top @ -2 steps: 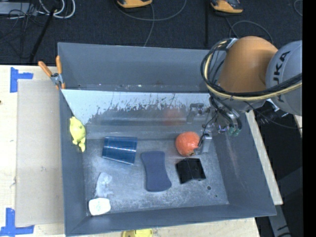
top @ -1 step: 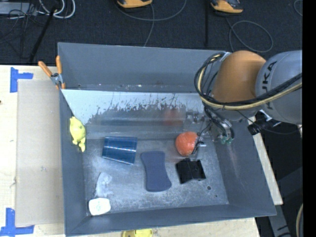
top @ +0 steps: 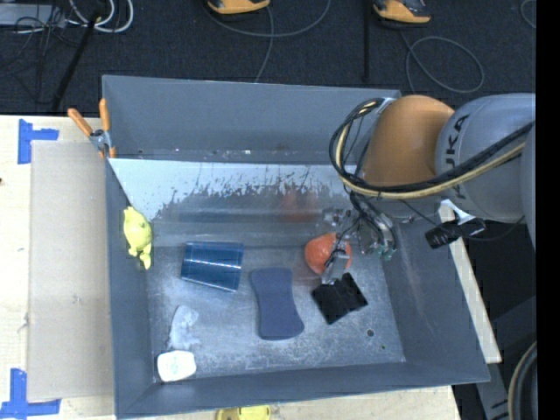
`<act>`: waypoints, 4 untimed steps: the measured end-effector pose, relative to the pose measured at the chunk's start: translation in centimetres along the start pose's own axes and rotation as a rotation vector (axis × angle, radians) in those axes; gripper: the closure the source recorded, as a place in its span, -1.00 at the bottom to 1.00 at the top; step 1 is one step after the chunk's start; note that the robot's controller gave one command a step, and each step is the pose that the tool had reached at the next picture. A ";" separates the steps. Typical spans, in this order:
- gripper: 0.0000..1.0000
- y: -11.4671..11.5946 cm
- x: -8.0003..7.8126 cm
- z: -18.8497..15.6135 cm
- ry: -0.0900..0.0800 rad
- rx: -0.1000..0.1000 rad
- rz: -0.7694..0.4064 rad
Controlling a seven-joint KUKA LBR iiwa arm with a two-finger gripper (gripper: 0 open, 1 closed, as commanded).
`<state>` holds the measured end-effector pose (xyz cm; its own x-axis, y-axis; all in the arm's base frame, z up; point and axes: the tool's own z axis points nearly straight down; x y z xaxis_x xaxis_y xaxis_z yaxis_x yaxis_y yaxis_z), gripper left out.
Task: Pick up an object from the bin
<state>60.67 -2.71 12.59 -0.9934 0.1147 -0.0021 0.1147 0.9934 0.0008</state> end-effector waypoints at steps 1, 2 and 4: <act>1.00 0.0 0.0 0.0 0.000 0.000 -0.001; 1.00 -0.9 2.7 2.7 -0.016 -0.004 -0.014; 1.00 -0.9 3.0 3.0 0.001 -0.004 -0.022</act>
Offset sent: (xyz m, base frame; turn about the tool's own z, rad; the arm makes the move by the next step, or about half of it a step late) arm -0.0546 -0.0129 -0.0559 -0.0250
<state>57.56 -3.22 9.60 -0.9956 0.0933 -0.0009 0.0933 0.9956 0.0045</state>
